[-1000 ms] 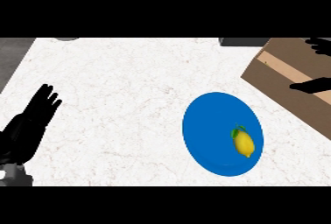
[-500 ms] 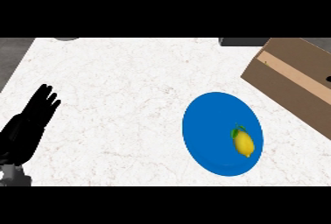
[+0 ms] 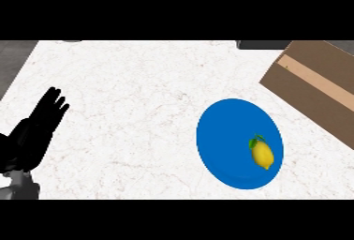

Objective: Pick the pear from the plate and place it in the cardboard box

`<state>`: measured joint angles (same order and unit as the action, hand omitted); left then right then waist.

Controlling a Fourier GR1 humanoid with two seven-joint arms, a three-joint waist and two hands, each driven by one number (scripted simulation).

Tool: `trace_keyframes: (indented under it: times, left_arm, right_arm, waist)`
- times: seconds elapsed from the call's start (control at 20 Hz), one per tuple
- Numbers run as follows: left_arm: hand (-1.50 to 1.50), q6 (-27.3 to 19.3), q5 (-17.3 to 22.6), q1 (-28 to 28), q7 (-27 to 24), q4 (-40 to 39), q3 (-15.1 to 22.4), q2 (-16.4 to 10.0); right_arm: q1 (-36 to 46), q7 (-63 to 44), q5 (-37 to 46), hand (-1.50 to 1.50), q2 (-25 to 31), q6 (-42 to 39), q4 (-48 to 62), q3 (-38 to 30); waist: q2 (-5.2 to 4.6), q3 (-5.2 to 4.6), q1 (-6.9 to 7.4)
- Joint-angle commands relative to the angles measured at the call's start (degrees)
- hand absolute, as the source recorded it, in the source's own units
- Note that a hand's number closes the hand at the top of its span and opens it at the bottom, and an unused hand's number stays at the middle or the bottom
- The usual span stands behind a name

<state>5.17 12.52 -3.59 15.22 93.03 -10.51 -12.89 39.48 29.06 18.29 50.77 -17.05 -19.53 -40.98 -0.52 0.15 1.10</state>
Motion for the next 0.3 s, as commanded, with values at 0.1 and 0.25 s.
trace_keyframes:
  times: [0.1, 0.25]
  left_arm:
    - [0.00, -1.0, -1.1, 1.0, 1.2, 2.8, 1.8, 1.4]
    - [0.00, 1.0, 1.8, -0.2, 2.6, 2.9, -0.6, -0.6]
  right_arm:
    - [-1.3, 4.7, -0.1, -1.50, 4.6, -3.5, 5.7, -0.2]
    - [-1.9, 6.5, 0.6, -1.50, 5.6, -4.4, 6.1, 0.9]
  waist:
    - [-0.29, 0.13, 1.03]
    - [-0.34, 0.14, 1.06]
